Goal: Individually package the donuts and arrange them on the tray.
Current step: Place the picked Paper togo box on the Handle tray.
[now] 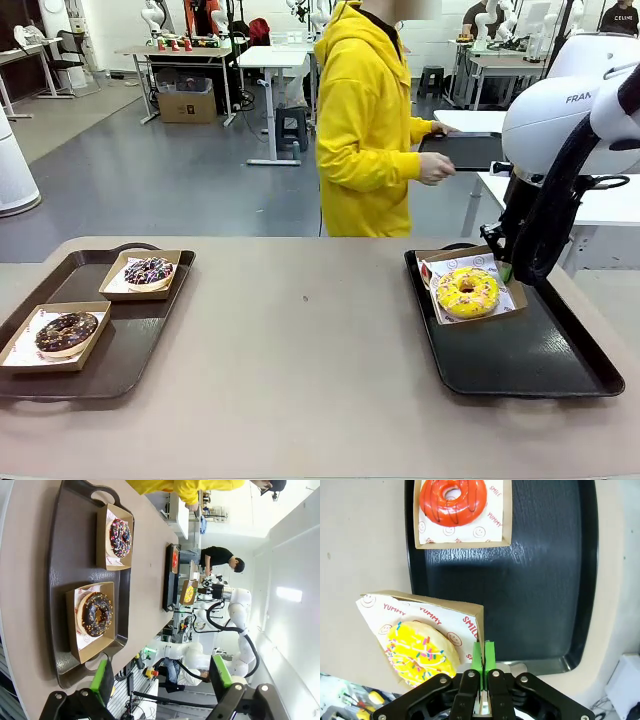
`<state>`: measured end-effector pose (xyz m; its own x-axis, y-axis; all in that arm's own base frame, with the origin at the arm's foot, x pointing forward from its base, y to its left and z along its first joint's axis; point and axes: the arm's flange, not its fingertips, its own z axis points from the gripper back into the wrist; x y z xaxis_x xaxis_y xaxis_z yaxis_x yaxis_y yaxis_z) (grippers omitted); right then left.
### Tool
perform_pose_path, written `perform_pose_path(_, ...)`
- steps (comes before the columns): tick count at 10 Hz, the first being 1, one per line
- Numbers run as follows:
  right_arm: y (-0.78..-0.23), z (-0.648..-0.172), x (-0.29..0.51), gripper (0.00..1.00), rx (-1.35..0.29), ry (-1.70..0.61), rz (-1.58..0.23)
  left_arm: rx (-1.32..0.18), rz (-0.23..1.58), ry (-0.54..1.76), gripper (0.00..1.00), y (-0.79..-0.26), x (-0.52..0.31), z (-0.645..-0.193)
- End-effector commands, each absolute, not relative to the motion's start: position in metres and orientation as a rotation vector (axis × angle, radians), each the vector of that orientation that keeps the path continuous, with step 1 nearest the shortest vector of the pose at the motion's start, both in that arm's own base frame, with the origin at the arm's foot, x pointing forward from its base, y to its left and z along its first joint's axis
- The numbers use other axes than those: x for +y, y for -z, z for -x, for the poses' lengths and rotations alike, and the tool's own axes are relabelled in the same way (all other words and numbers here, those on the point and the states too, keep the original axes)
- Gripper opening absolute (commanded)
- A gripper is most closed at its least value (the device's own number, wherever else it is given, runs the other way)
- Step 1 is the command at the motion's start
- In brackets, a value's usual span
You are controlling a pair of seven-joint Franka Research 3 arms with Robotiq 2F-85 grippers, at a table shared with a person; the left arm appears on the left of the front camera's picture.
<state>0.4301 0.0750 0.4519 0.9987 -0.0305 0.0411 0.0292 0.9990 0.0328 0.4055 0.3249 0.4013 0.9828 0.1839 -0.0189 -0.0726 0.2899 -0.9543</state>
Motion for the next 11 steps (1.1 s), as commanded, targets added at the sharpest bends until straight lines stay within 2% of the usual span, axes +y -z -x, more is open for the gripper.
perform_pose_path(1,-0.454,-0.429,0.073,0.02,-0.039,0.03,-0.031,-0.111,1.257,-0.159,1.0,-0.403,0.324,-0.401)
perform_pose_path(3,-0.452,-0.43,0.075,0.02,-0.041,0.03,-0.032,-0.111,1.257,-0.159,1.0,-0.403,0.324,-0.401)
perform_pose_path(7,-0.433,-0.4,0.049,0.02,-0.05,0.054,-0.02,-0.111,1.257,-0.159,1.0,-0.403,0.324,-0.401)
perform_pose_path(11,-0.405,-0.408,0.024,0.02,-0.079,0.074,0.026,-0.111,1.257,-0.159,1.0,-0.403,0.324,-0.401)
